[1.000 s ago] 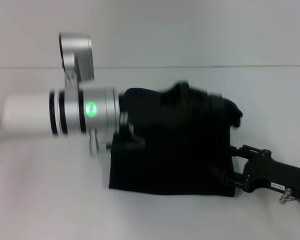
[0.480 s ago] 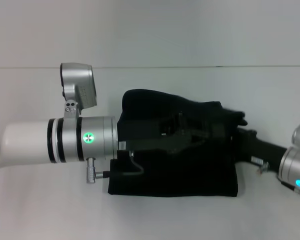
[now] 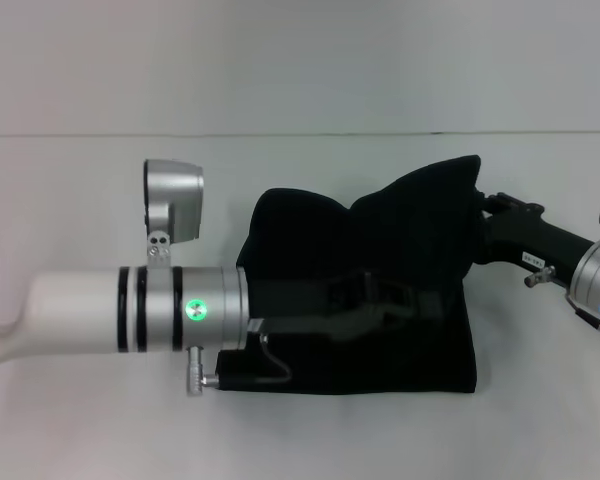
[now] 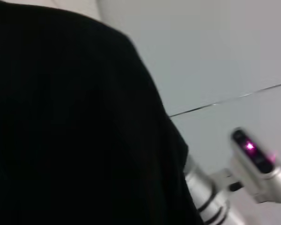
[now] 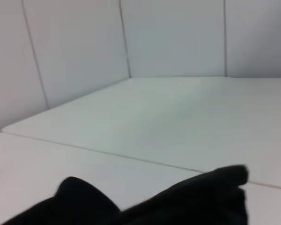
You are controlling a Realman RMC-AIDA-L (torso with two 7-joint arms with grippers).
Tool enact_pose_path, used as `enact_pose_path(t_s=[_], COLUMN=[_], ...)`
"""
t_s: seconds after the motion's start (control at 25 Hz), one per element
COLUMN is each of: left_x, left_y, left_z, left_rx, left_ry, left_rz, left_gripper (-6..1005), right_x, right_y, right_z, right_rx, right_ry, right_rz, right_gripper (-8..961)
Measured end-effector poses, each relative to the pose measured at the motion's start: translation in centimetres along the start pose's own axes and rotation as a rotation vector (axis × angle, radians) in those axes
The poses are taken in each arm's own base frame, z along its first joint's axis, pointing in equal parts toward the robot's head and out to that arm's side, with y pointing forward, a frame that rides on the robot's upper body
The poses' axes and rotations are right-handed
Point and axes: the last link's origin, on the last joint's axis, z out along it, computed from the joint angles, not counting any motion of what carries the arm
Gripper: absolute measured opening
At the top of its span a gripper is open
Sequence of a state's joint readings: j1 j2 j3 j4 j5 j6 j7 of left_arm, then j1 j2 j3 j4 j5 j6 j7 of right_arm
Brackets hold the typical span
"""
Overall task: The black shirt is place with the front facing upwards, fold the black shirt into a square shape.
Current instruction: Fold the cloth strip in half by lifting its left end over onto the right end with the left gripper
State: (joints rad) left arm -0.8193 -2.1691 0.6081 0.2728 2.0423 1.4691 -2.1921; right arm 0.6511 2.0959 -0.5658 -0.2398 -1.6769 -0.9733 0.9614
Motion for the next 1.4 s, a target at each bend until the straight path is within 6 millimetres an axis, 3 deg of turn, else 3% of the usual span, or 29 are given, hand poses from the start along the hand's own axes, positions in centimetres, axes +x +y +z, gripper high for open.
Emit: enact_pose_path(t_s=[0.24,0.56,0.8,1.0,1.12,1.28,1.36,1.4], left_x=[-0.4,-1.1,-1.7,-1.3,-0.7,0.4,1.0,1.5], left_y=[-0.7,-0.1,2.8,3.2,2.9,1.8,0.9,-0.2], left_z=[0.5,1.4,2.0,1.3,-0.4,-4.0,-6.1,-8.1], left_rx=[0.049,0.019,-0.162,-0.199,-0.182,-0.117,-0.066,-0.011], left_ry=[-0.02,-0.088,-0.151,-0.118,-0.082,0.042,0.115,0.183], left_rz=[0.009,0.014,0.061,0.079,0.142,0.245,0.245,0.217], left_gripper=[16,28,91,194,301,497,585,625], right_x=[0.6,1.6,1.8,1.7,1.3,0.7,1.0,1.2], right_y=[-1.9,-5.2,-5.9,-5.6,-4.2,-0.6,1.1,1.7], right_z=[-0.9,-4.4,-6.1,-6.5,-6.3,-5.6,-5.3,-5.1], right_rx=[0.106,0.303,0.349,0.325,0.223,-0.035,-0.154,-0.192], right_ry=[0.014,-0.081,-0.157,-0.186,-0.194,-0.171,-0.134,-0.111], right_rz=[0.028,0.179,0.24,0.239,0.192,0.021,-0.073,-0.101], right_gripper=[737,737,738,738,738,738,738,738])
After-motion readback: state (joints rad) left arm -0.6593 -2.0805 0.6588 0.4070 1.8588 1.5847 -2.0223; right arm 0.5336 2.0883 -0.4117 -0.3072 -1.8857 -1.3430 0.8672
